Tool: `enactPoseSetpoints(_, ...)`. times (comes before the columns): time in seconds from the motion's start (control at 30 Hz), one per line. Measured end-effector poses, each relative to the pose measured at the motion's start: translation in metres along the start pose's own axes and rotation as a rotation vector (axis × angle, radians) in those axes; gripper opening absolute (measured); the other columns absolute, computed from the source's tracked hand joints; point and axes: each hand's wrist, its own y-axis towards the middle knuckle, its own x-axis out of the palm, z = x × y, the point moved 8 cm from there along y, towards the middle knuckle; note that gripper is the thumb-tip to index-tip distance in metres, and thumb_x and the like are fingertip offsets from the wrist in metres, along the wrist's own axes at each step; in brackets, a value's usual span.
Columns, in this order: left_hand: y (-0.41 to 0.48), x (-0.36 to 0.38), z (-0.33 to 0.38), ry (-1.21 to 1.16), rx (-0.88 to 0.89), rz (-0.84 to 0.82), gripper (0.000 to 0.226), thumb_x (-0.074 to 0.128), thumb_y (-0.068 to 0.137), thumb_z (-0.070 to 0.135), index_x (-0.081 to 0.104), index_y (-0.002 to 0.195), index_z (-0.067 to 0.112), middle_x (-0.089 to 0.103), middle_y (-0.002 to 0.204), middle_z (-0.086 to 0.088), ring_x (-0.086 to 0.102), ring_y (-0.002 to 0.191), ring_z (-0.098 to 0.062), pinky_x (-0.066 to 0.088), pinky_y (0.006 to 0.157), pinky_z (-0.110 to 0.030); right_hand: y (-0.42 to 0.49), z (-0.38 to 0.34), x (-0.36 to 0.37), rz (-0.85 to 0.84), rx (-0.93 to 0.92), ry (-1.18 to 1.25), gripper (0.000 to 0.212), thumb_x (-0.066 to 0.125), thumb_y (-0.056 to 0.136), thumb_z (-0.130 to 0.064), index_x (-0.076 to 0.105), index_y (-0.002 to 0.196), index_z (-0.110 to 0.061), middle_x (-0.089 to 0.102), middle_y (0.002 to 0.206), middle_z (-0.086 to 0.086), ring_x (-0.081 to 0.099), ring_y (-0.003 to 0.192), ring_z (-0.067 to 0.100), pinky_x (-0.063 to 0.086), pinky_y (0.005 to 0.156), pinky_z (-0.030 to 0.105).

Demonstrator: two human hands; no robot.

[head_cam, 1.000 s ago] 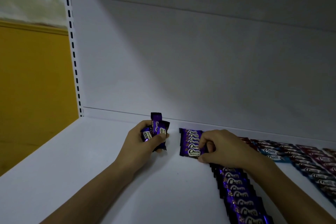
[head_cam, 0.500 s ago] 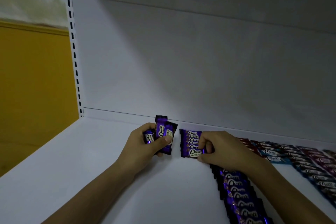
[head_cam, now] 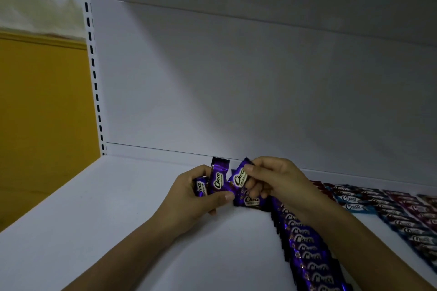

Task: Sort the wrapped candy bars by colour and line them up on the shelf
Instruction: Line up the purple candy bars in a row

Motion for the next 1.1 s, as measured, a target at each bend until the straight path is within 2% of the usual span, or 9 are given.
enactPoseSetpoints(0.13, 0.0, -0.01, -0.001, 0.044, 0.012, 0.092, 0.015, 0.075, 0.077, 0.003, 0.063, 0.084, 0.01, 0.067, 0.064, 0.006, 0.056, 0.048, -0.004, 0.043, 0.045, -0.013, 0.001, 0.002, -0.001, -0.031, 0.025, -0.116, 0.008, 0.06, 0.091, -0.017, 0.065, 0.094, -0.013, 0.073, 0.086, 0.002, 0.067, 0.07, 0.011, 0.049, 0.058, 0.016)
enactPoseSetpoints(0.23, 0.002, -0.013, -0.003, 0.103, 0.001, 0.09, 0.015, 0.075, 0.078, 0.005, 0.063, 0.086, 0.009, 0.067, 0.066, 0.006, 0.057, 0.05, -0.007, 0.046, 0.048, -0.017, -0.001, -0.01, -0.001, -0.033, -0.121, -0.293, 0.024, 0.071, 0.083, -0.015, 0.065, 0.102, -0.027, 0.067, 0.102, -0.003, 0.067, 0.084, 0.012, 0.054, 0.072, 0.02)
enactPoseSetpoints(0.33, 0.0, -0.009, -0.005, 0.152, 0.002, 0.061, 0.013, 0.074, 0.08, 0.009, 0.062, 0.083, 0.013, 0.066, 0.067, 0.007, 0.058, 0.053, -0.008, 0.049, 0.052, -0.021, -0.003, -0.015, 0.001, -0.08, -0.19, -0.48, 0.018, 0.073, 0.081, -0.017, 0.072, 0.097, -0.026, 0.072, 0.09, -0.004, 0.067, 0.081, 0.013, 0.055, 0.076, 0.026)
enactPoseSetpoints(0.47, -0.001, -0.009, -0.009, 0.156, -0.041, 0.081, 0.01, 0.061, 0.091, 0.021, 0.062, 0.087, 0.012, 0.073, 0.079, 0.005, 0.058, 0.052, -0.009, 0.047, 0.053, -0.018, -0.001, -0.001, -0.014, -0.07, -0.062, -0.573, 0.009, 0.075, 0.079, -0.018, 0.071, 0.085, -0.023, 0.073, 0.075, -0.007, 0.069, 0.074, 0.007, 0.055, 0.078, 0.027)
enactPoseSetpoints(0.67, 0.0, -0.013, -0.014, 0.1, -0.089, 0.115, 0.006, 0.055, 0.095, 0.009, 0.06, 0.093, 0.007, 0.075, 0.086, 0.004, 0.057, 0.051, -0.008, 0.04, 0.047, -0.011, 0.003, 0.016, -0.013, -0.066, 0.0, -0.844, 0.009, 0.079, 0.074, -0.03, 0.071, 0.074, -0.033, 0.066, 0.07, -0.016, 0.06, 0.067, -0.003, 0.043, 0.066, 0.017)
enactPoseSetpoints(0.77, 0.001, -0.013, -0.013, 0.12, -0.071, 0.101, 0.004, 0.059, 0.093, 0.012, 0.062, 0.091, 0.013, 0.074, 0.086, 0.006, 0.058, 0.052, -0.008, 0.039, 0.048, -0.011, 0.004, 0.017, -0.013, -0.047, -0.015, -0.873, 0.011, 0.078, 0.076, -0.03, 0.068, 0.072, -0.034, 0.064, 0.068, -0.018, 0.058, 0.063, -0.006, 0.038, 0.063, 0.013)
enactPoseSetpoints(0.97, 0.0, -0.01, -0.008, 0.133, -0.021, 0.068, 0.006, 0.063, 0.09, 0.014, 0.066, 0.093, 0.019, 0.073, 0.078, 0.003, 0.058, 0.051, -0.006, 0.042, 0.05, -0.012, 0.003, 0.016, -0.013, -0.001, -0.078, -0.897, 0.018, 0.077, 0.075, -0.029, 0.061, 0.07, -0.034, 0.061, 0.077, -0.016, 0.056, 0.073, -0.002, 0.041, 0.067, 0.018)
enactPoseSetpoints(1.03, -0.001, -0.008, -0.007, 0.108, -0.024, 0.056, 0.005, 0.066, 0.088, 0.012, 0.065, 0.092, 0.016, 0.074, 0.078, 0.003, 0.058, 0.051, -0.006, 0.045, 0.05, -0.014, 0.004, 0.012, -0.014, 0.045, -0.1, -0.823, 0.013, 0.073, 0.079, -0.03, 0.063, 0.071, -0.03, 0.064, 0.077, -0.013, 0.056, 0.067, -0.001, 0.043, 0.066, 0.02)
enactPoseSetpoints(1.1, -0.002, -0.011, -0.003, 0.156, 0.014, 0.1, 0.007, 0.071, 0.084, 0.015, 0.064, 0.084, 0.016, 0.071, 0.074, 0.007, 0.057, 0.053, -0.004, 0.045, 0.053, -0.015, 0.004, 0.004, -0.016, 0.099, -0.099, -0.61, 0.017, 0.066, 0.085, -0.036, 0.066, 0.073, -0.024, 0.068, 0.075, -0.005, 0.059, 0.064, 0.002, 0.048, 0.065, 0.022)
